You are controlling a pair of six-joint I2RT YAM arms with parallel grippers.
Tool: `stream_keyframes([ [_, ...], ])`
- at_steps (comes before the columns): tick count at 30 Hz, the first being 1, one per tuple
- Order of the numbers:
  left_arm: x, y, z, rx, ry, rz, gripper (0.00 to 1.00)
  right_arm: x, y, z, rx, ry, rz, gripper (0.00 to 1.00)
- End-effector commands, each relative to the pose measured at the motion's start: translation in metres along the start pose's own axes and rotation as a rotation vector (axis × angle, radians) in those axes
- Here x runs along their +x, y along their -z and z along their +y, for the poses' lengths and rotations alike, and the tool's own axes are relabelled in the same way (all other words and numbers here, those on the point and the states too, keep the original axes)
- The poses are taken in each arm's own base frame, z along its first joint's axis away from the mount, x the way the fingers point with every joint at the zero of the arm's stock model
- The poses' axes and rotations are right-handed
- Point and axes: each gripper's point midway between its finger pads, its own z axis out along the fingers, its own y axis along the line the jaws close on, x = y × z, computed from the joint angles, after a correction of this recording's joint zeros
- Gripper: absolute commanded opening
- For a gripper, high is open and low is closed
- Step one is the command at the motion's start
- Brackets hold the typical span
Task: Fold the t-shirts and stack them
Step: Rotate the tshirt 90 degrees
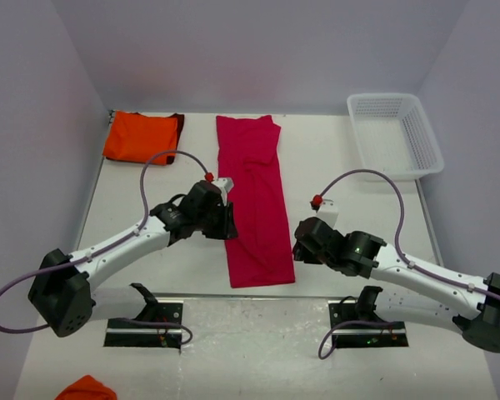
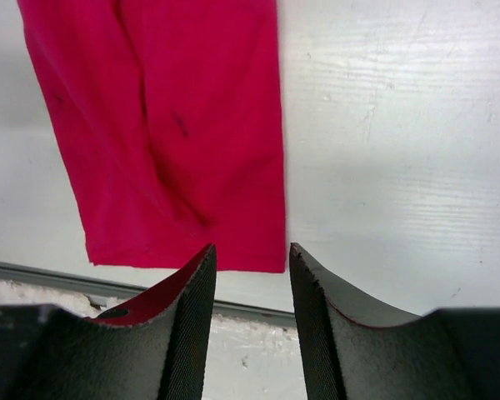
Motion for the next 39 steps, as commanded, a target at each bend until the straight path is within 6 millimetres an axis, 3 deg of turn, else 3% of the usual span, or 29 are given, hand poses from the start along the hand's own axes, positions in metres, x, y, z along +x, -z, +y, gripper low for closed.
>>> stream_keyframes([
  [1, 0.005, 0.015, -0.021, 0.068, 0.040, -0.039, 0.36, 0.010, -0.006, 0.013, -0.078, -0.014, 0.034, 0.42],
  [5, 0.033, 0.009, -0.020, 0.025, 0.035, 0.008, 0.37, 0.034, -0.023, 0.014, -0.076, -0.006, 0.109, 0.43],
  [10, 0.066, -0.007, -0.028, -0.008, 0.013, 0.082, 0.37, 0.053, -0.044, 0.029, -0.119, 0.006, 0.177, 0.40],
  [19, 0.111, -0.017, -0.026, -0.179, -0.092, 0.131, 0.46, 0.067, -0.067, 0.043, -0.121, 0.044, 0.235, 0.43],
  [30, 0.118, -0.022, -0.002, -0.375, -0.133, 0.106, 0.46, 0.075, -0.084, 0.036, -0.068, 0.050, 0.249, 0.42],
  [39, 0.117, -0.027, -0.003, -0.385, -0.141, 0.103, 0.41, 0.078, -0.085, 0.034, -0.070, 0.038, 0.256, 0.41],
])
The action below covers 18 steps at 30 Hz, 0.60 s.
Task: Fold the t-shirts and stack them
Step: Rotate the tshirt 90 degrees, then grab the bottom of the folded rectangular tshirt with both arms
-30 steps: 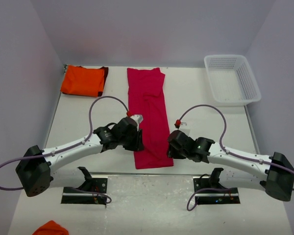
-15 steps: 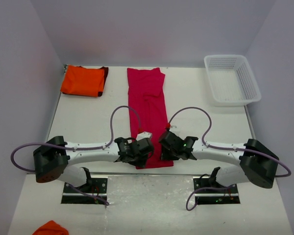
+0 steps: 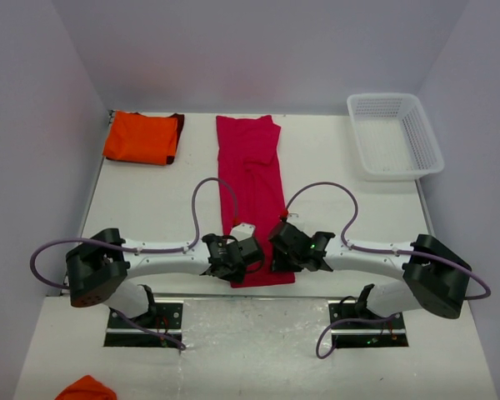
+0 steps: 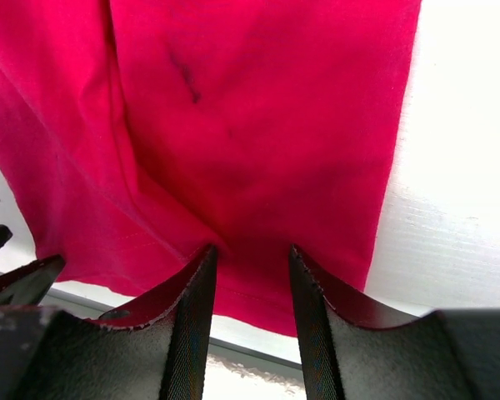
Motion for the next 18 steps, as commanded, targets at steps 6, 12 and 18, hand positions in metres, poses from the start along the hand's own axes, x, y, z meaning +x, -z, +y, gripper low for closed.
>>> stream_keyframes([
  [6, -0.010, 0.007, -0.017, 0.025, 0.021, -0.054, 0.36, -0.006, -0.003, 0.008, -0.021, -0.007, -0.014, 0.41],
  [12, -0.005, 0.005, -0.024, 0.048, 0.011, -0.043, 0.35, -0.004, -0.005, 0.007, -0.014, -0.012, -0.003, 0.41],
  [18, 0.001, -0.003, -0.026, 0.044, -0.002, -0.023, 0.32, -0.006, -0.002, 0.007, -0.026, -0.018, -0.014, 0.42],
])
